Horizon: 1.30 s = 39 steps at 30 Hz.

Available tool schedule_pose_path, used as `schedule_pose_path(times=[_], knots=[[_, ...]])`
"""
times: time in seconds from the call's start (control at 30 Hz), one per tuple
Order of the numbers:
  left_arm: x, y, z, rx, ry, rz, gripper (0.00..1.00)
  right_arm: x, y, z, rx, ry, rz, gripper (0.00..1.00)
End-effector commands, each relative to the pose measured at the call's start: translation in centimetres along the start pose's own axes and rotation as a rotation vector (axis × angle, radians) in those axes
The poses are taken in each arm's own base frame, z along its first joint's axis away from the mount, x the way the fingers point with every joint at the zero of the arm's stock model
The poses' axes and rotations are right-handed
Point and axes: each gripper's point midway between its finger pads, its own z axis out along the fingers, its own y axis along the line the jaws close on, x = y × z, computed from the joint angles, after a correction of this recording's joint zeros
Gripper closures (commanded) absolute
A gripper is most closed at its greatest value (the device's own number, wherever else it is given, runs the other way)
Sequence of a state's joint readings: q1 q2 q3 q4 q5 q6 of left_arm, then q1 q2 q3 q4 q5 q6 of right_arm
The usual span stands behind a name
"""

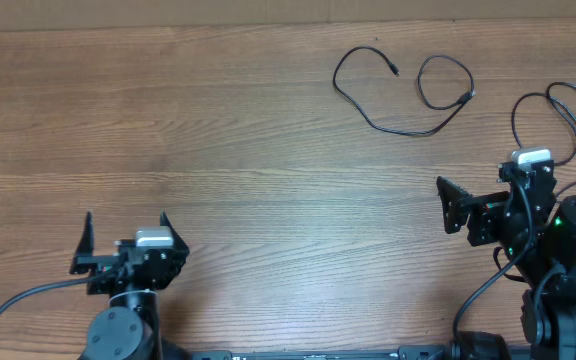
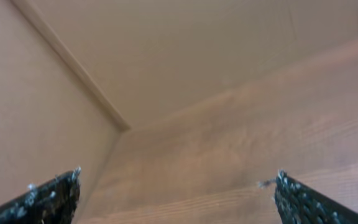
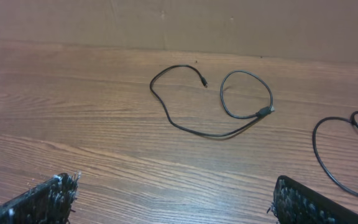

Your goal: Untangle cables

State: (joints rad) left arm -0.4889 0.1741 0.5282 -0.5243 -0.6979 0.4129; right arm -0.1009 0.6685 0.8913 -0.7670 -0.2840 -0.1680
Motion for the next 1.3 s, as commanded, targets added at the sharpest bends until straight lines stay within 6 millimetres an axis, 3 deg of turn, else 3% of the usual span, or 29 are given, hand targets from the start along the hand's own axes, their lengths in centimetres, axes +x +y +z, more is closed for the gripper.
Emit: schedule_pose_path(times=[0.0,0.2,0.63,1.27], knots=[[1.4,-0.1,-0.1,0.0,0.052,0.048,0.0,0.0,0.3,0.0,-0.011,-0.003,0.0,0.0],[3.7,-0.9,-0.3,0.037,0.135,0.125,0.0,1.0,0.4,0.0,-0.015,0.037,0.012,0.0],[3.7,-0.9,-0.3,0.037,0.135,0.126,0.0,3.8,0.7,-0.3,-0.025,0.15,0.048,0.0],[3.7,-0.9,-0.3,0.037,0.135,0.126,0.0,3.9,0.3,-0.3,-0.003,0.157,0.047,0.0]])
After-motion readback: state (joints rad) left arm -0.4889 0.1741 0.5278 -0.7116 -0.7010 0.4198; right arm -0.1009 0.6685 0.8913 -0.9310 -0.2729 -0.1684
